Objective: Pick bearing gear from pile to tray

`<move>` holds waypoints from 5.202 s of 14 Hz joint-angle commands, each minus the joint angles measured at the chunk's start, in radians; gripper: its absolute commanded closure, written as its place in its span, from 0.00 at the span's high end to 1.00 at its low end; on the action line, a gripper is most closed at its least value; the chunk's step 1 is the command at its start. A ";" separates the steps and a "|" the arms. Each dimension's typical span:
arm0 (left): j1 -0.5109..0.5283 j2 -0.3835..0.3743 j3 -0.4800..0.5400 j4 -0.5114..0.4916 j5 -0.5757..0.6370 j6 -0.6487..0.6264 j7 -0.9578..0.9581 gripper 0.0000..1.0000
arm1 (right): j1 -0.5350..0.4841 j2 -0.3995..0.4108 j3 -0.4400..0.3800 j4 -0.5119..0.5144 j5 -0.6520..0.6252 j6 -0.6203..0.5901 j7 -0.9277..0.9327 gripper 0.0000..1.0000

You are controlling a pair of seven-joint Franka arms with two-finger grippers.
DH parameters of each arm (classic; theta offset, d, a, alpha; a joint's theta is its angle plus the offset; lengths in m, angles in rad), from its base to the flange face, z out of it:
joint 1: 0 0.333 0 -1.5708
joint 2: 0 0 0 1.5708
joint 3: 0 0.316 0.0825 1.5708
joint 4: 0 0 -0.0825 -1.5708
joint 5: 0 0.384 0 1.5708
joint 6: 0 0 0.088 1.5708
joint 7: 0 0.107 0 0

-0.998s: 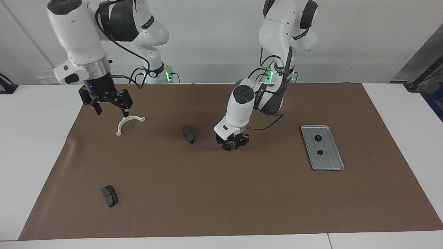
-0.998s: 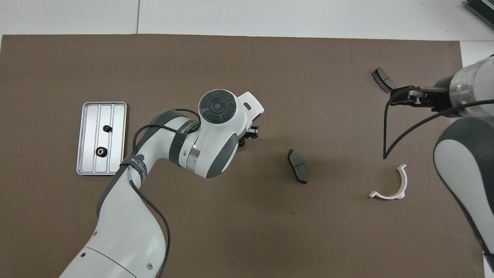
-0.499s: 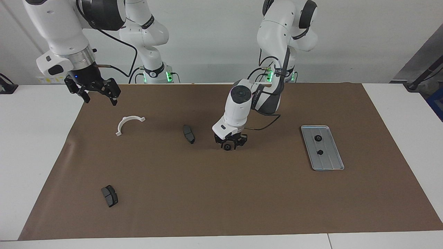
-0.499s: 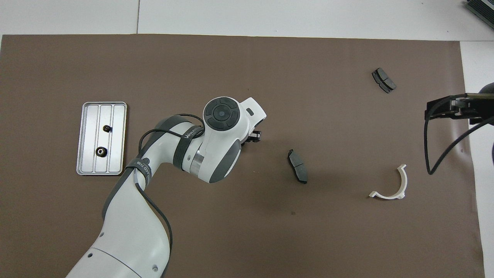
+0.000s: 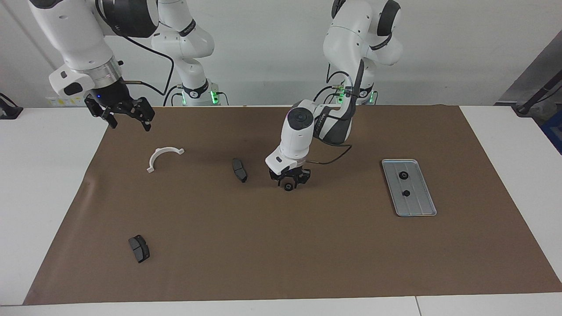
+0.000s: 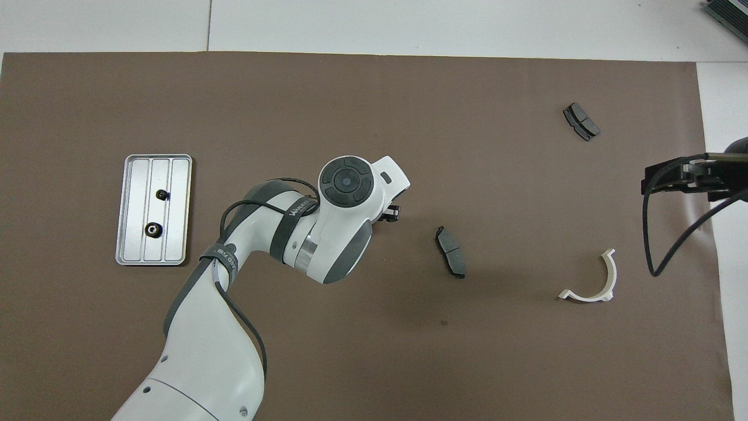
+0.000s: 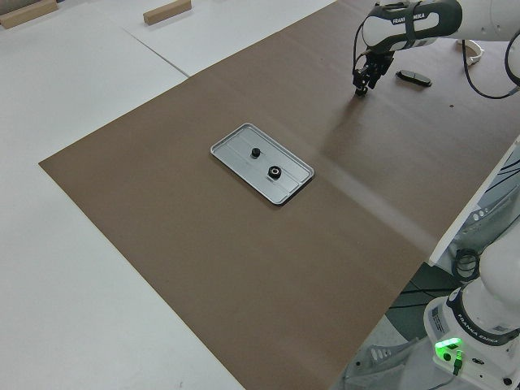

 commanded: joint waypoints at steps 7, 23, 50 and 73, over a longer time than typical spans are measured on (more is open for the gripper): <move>-0.036 -0.005 0.017 -0.034 0.024 0.027 -0.018 0.48 | -0.007 -0.019 0.009 -0.016 0.021 -0.009 -0.033 1.00; 0.074 -0.012 0.035 0.073 0.029 -0.081 -0.009 0.06 | -0.007 -0.019 0.009 -0.016 0.019 -0.009 -0.033 1.00; 0.592 -0.380 0.035 -0.337 0.030 -0.085 0.573 0.76 | -0.007 -0.019 0.009 -0.016 0.021 -0.009 -0.033 1.00; 0.600 -0.445 0.044 0.147 0.124 -0.605 0.493 1.00 | -0.007 -0.019 0.010 -0.016 0.019 -0.009 -0.033 1.00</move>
